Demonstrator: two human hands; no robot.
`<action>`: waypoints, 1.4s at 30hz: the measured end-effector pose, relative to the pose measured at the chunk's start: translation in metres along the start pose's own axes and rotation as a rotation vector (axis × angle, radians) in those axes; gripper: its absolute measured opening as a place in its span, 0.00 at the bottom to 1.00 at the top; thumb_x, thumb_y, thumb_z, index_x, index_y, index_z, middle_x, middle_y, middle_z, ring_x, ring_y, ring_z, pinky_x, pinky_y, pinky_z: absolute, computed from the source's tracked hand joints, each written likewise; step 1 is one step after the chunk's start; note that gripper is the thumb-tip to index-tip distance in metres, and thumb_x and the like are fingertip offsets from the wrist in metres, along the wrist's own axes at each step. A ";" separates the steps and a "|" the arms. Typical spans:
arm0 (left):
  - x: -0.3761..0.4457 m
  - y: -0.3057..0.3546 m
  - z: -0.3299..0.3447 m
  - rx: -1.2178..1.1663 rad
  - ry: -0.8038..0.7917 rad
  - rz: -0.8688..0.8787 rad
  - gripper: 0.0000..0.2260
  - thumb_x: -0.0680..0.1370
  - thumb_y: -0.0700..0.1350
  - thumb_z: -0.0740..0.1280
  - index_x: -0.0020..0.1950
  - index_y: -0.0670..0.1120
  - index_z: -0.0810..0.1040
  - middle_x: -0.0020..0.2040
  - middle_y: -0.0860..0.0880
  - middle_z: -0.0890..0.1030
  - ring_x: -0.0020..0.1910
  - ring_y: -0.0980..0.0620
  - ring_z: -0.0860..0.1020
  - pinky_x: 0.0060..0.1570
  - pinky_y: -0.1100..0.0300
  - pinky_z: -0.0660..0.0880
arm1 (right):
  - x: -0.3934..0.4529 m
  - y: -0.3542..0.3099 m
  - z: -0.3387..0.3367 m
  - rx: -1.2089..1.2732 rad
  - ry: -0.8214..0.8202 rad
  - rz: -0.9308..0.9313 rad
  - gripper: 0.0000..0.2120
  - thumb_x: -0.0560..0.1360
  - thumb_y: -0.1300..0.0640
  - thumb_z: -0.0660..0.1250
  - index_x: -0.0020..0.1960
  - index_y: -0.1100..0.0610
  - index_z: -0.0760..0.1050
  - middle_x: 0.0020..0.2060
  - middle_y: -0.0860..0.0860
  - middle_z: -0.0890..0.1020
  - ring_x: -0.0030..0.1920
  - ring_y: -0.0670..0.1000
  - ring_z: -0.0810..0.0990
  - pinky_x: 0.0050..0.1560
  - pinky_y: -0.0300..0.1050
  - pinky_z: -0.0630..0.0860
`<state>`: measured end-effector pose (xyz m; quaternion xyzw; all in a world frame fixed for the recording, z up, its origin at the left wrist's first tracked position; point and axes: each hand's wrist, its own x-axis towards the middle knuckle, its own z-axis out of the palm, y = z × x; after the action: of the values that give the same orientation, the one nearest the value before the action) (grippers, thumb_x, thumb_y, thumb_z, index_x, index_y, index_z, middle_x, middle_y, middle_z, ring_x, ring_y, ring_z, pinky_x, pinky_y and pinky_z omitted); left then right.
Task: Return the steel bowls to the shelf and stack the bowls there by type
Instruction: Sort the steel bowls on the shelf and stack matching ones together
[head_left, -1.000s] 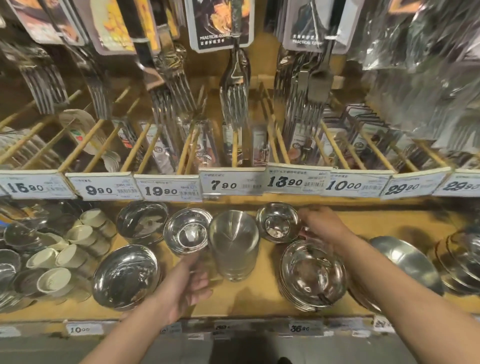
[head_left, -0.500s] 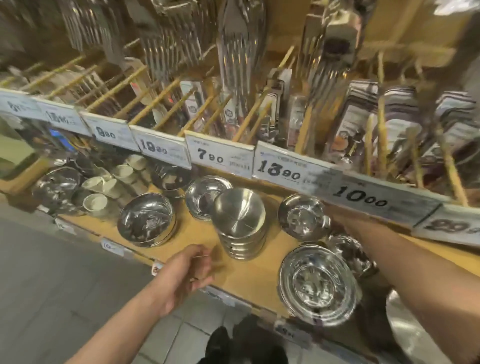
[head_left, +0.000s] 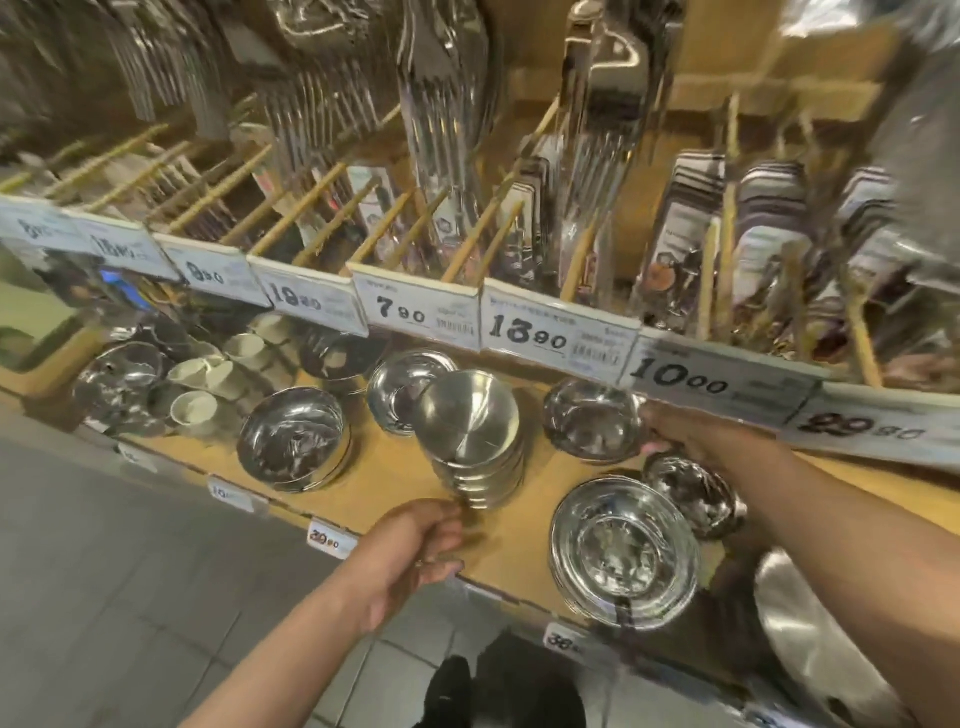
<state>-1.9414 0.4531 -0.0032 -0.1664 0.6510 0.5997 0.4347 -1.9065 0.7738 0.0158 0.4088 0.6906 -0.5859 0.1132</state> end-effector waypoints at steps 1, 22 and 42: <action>0.001 0.002 0.003 0.012 -0.014 0.004 0.08 0.82 0.42 0.64 0.56 0.44 0.82 0.41 0.51 0.86 0.41 0.54 0.83 0.47 0.53 0.81 | 0.000 0.000 0.001 -0.009 0.007 -0.004 0.19 0.84 0.62 0.58 0.73 0.69 0.66 0.70 0.68 0.72 0.42 0.53 0.76 0.38 0.39 0.80; -0.016 0.055 0.117 0.527 -0.451 0.329 0.05 0.80 0.47 0.69 0.55 0.50 0.82 0.47 0.53 0.86 0.43 0.56 0.84 0.45 0.61 0.81 | -0.187 0.089 -0.068 0.540 0.569 -0.070 0.14 0.82 0.63 0.59 0.63 0.55 0.79 0.52 0.61 0.85 0.44 0.62 0.88 0.44 0.59 0.85; 0.094 0.052 0.253 1.308 -0.262 0.202 0.17 0.79 0.36 0.69 0.68 0.42 0.76 0.56 0.39 0.82 0.51 0.43 0.81 0.57 0.50 0.80 | -0.211 0.176 -0.106 0.820 0.397 -0.112 0.23 0.78 0.70 0.65 0.66 0.47 0.78 0.52 0.59 0.87 0.50 0.60 0.87 0.39 0.48 0.85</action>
<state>-1.9400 0.7274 -0.0174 0.2670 0.8342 0.1351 0.4631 -1.6143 0.7740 0.0544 0.4862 0.4310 -0.7264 -0.2242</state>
